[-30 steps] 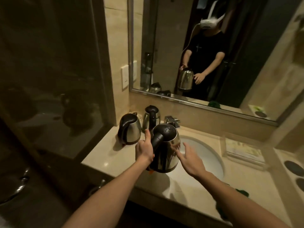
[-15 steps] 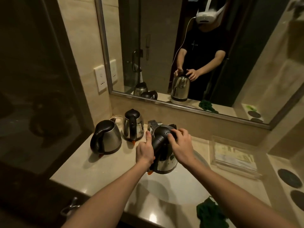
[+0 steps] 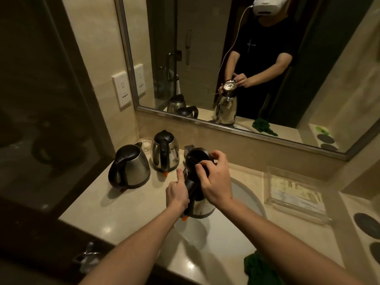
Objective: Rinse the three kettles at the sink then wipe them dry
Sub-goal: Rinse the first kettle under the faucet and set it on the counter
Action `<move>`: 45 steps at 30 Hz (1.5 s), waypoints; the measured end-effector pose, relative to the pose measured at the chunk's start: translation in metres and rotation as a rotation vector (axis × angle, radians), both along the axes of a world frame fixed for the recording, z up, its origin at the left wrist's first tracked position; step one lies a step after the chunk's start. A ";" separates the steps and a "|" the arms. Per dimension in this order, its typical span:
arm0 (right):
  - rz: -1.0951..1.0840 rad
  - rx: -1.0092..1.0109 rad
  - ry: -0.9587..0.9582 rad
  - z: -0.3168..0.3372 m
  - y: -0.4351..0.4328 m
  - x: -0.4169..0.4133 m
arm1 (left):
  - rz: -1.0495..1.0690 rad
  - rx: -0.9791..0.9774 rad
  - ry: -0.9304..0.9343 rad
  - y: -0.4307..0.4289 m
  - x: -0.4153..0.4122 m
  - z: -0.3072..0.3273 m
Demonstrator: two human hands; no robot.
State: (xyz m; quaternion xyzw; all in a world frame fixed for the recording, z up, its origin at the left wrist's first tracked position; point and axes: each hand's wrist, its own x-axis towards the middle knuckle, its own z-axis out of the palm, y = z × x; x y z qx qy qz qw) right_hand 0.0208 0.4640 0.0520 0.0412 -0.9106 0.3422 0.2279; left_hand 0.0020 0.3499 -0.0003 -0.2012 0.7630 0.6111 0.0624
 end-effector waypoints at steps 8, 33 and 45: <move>0.048 -0.114 0.235 0.012 -0.016 -0.004 | -0.068 0.026 -0.019 -0.011 -0.010 -0.001; 0.122 0.242 -0.836 -0.126 0.075 -0.175 | -0.008 0.021 -0.301 0.001 -0.073 -0.095; 0.154 0.180 -0.658 -0.140 0.086 -0.223 | 0.006 0.042 -0.289 0.007 -0.107 -0.124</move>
